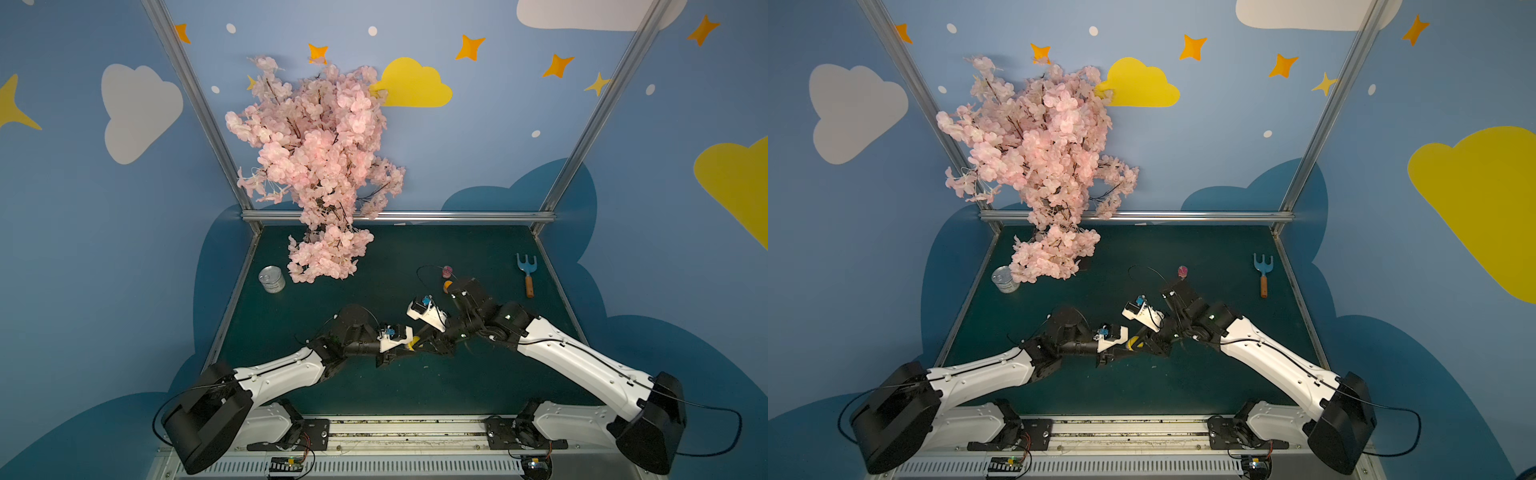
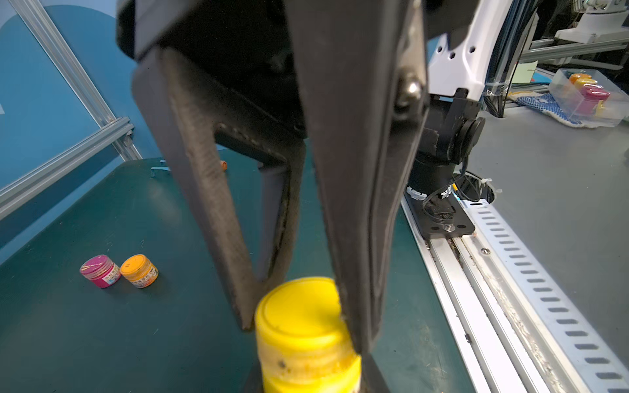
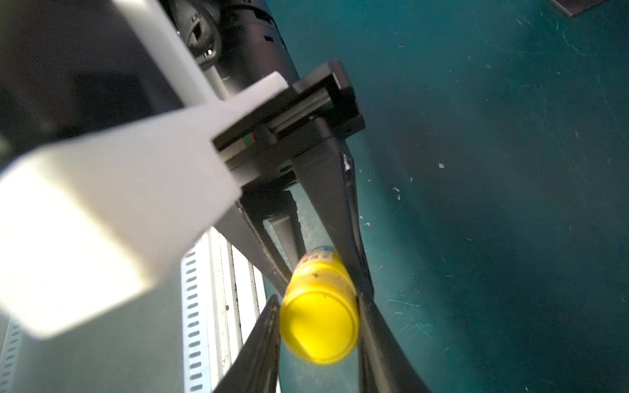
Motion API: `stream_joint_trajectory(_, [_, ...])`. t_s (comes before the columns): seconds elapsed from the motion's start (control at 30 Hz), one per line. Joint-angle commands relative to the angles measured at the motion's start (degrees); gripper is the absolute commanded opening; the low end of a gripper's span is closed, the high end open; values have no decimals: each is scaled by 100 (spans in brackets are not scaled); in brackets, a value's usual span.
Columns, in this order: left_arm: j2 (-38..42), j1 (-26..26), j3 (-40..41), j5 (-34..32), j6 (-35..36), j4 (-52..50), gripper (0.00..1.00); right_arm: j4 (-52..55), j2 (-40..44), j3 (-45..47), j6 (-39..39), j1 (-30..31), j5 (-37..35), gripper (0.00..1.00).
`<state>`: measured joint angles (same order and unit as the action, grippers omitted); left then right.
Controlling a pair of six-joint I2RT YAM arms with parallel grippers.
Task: Close the paint jar lid
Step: Screw the lid onto the paint jar.
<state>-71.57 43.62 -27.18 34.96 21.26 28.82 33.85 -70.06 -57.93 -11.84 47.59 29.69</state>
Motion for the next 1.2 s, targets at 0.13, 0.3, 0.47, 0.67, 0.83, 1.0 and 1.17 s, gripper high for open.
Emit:
stream_joint_trajectory(0.13, [296,118,264,-813,32,539,30,-469,-236,-78,917,22,-360,9])
stream_joint_trajectory(0.3, [343,204,524,-2024,-118,1222,30,-895,-418,23,2427,141,-1250,10])
stream_joint_trajectory(0.47, [307,306,681,-2990,-158,1649,30,-902,-770,-3,3409,527,-2305,10])
stream_joint_trajectory(0.67, [240,342,746,-3249,-73,1790,30,-786,-1255,-262,4105,599,-2470,13])
stream_joint_trajectory(0.83, [227,337,707,-3086,-63,1690,30,-1011,-971,-76,4167,581,-2717,30])
stream_joint_trajectory(1.0, [-53,308,521,-3057,-82,1483,30,-1141,-312,210,4088,567,-2954,62])
stream_joint_trajectory(1.17, [-523,236,269,-3101,-245,1291,30,-1300,440,686,4162,567,-3373,79])
